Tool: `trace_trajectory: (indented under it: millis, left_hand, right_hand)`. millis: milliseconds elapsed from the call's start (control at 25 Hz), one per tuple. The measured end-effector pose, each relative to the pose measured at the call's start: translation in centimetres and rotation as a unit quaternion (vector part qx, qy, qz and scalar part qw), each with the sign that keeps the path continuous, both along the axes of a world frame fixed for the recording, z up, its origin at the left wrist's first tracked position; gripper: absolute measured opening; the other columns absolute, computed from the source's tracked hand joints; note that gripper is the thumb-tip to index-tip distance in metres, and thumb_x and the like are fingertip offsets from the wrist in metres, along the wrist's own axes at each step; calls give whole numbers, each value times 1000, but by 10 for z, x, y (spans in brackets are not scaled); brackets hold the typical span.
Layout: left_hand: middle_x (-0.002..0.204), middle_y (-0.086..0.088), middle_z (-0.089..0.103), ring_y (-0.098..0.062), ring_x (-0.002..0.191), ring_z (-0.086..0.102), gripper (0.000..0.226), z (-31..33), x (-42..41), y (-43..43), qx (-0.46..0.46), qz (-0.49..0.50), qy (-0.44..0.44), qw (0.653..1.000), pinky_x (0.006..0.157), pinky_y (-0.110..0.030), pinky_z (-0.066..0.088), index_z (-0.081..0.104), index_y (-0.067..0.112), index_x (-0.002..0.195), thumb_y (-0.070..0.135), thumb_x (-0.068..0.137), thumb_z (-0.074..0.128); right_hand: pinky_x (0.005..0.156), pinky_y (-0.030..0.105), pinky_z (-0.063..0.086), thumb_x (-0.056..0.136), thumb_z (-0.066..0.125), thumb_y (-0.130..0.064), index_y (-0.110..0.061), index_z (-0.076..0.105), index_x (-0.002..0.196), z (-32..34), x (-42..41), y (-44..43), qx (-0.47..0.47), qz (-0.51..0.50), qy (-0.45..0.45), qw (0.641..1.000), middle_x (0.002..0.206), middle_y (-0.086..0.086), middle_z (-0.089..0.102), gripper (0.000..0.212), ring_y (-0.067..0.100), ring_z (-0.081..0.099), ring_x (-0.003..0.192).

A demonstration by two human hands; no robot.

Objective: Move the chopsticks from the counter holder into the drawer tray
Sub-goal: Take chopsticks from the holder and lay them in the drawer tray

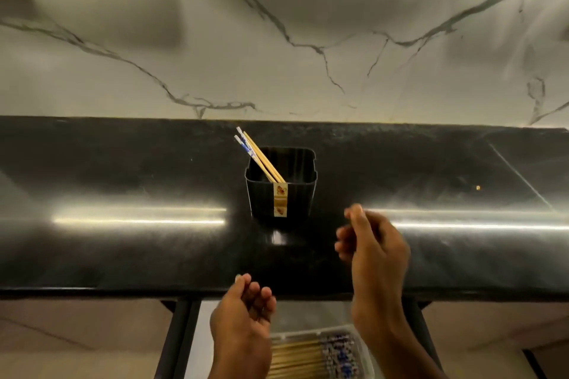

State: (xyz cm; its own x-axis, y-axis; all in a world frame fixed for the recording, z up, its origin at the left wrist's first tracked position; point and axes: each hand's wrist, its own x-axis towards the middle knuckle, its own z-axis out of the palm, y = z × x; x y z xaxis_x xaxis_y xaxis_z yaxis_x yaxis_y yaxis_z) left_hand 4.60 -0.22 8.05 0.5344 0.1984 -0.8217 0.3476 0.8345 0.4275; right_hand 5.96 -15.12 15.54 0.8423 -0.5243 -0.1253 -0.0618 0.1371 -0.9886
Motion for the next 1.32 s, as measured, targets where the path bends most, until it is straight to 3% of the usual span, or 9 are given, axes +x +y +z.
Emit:
trace_trajectory:
  millis: [160, 280, 400, 520, 600, 880, 1040, 1160, 1320]
  left_hand:
    - [73, -8, 65, -24, 71, 62, 15, 53, 22, 9, 123, -26, -141, 982, 75, -39, 54, 67, 8, 98, 18, 99, 56]
    - [85, -13, 67, -24, 79, 64, 14, 73, 51, 8, 192, -58, -196, 960, 78, -41, 56, 66, 4, 106, 12, 99, 56]
    - [92, -11, 66, -20, 84, 64, 15, 77, 84, 5, 238, -88, -185, 949, 85, -42, 58, 62, 10, 112, 10, 98, 58]
    - [92, -10, 63, -20, 83, 61, 15, 73, 102, 11, 240, -87, -173, 951, 87, -45, 58, 59, 12, 112, 8, 97, 56]
    - [93, -10, 64, -19, 83, 62, 15, 69, 104, 15, 238, -89, -163, 953, 87, -45, 58, 59, 13, 112, 8, 98, 56]
    - [105, -13, 68, -20, 86, 66, 16, 49, 100, 44, 241, -65, -139, 958, 79, -38, 61, 64, 15, 110, 7, 98, 56]
    - [106, -14, 70, -22, 89, 69, 18, 47, 97, 46, 230, -57, -145, 961, 77, -35, 61, 66, 13, 110, 5, 98, 56]
    - [106, -16, 71, -22, 89, 69, 17, 51, 96, 39, 226, -55, -147, 961, 78, -37, 61, 67, 11, 108, 4, 97, 56]
    - [104, -16, 72, -23, 88, 69, 17, 59, 95, 33, 229, -46, -161, 959, 80, -39, 61, 68, 11, 107, 3, 97, 56]
  right_hand:
    - [61, 21, 60, 96, 66, -18, -14, 73, 93, 38, 79, 34, -190, 87, -124, 970, 72, 1, 74, 9, 7, 70, 61]
    - [71, 16, 59, 92, 68, -13, -18, 74, 104, 27, 147, 58, -331, 173, -72, 925, 92, -4, 77, 14, 2, 70, 79]
    - [78, 36, 60, 89, 68, -18, -16, 67, 114, 7, 194, 81, -437, 237, 23, 867, 105, 4, 73, 25, 18, 70, 89]
    - [70, 40, 58, 89, 68, -18, -9, 63, 112, 1, 215, 96, -522, 278, 122, 797, 108, 13, 70, 26, 31, 69, 90]
    - [65, 37, 52, 88, 69, -19, -7, 62, 111, 1, 219, 97, -530, 290, 154, 782, 106, 14, 67, 27, 33, 68, 92]
    - [67, 39, 56, 95, 61, -14, -6, 63, 110, -13, 228, 100, -561, 267, 121, 774, 92, 11, 63, 17, 31, 67, 82]
    - [60, 34, 55, 96, 59, -13, -5, 62, 103, -9, 234, 93, -523, 295, 117, 791, 96, 11, 67, 11, 25, 67, 76]
    - [77, 44, 61, 94, 66, -20, -7, 69, 105, -10, 236, 86, -507, 292, 90, 806, 96, 11, 73, 18, 26, 71, 82]
    - [77, 44, 62, 98, 60, -23, -7, 71, 104, -4, 232, 76, -479, 244, 42, 842, 94, 9, 74, 20, 22, 71, 80]
